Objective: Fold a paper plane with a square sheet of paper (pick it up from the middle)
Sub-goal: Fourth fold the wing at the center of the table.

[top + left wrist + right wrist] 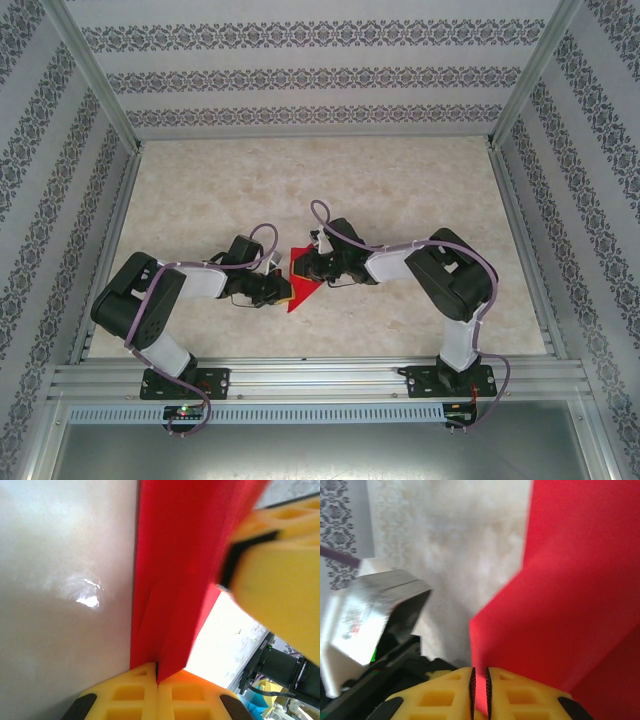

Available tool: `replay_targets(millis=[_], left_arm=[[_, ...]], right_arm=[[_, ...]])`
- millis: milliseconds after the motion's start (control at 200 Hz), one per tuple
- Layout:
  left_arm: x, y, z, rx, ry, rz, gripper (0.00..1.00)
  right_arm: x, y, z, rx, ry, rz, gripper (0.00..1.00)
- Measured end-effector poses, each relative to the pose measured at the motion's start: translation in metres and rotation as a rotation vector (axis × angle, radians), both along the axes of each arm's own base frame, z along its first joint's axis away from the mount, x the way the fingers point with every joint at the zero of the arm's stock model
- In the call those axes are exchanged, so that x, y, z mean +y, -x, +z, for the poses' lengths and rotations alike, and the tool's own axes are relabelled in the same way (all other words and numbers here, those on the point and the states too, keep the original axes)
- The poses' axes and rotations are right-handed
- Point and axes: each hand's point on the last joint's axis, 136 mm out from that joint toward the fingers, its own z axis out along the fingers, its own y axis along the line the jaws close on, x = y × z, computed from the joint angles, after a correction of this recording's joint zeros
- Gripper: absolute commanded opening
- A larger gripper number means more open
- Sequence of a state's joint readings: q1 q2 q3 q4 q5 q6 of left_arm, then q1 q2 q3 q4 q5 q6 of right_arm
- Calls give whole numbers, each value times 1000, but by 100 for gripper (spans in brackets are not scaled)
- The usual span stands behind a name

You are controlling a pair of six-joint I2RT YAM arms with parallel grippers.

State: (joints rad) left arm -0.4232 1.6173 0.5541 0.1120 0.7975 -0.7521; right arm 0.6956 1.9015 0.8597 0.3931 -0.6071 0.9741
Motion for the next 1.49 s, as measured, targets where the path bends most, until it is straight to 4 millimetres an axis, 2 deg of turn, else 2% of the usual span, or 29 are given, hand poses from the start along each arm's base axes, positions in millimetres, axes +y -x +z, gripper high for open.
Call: replay_targets(millis=[230,335,495,639,694,814,884,1254,1494], left_arm=[[-1,1,1,-9,6,-13,18],[-2,0,3,-12,12,-18,18],[0,1,2,-6,-2,-13,11],[2,2,2,-7,-11,-12,0],[2,2,2,-5,-11,-11,0],[3,3,1,-1,-17,-9,5],[4,3,0,1,-25,-6,13],[12,11,5,-1,-55,13,20],[14,10,16,-33,-54,24,12]], right_arm=[[-3,-1,-7,14,12,-6,17],[-4,-2,-8,14,19,-13,17],[-4,-2,-9,14,23,-14,18],[-4,-3,-8,17,27,-13,18],[-4,-2,-9,21,31,-13,18],[-4,-3,-12,34,43,-14,18],[-4,-2,-14,38,47,-14,18],[-3,-3,-15,48,49,-9,18],[-1,-2,-15,50,46,4,18]])
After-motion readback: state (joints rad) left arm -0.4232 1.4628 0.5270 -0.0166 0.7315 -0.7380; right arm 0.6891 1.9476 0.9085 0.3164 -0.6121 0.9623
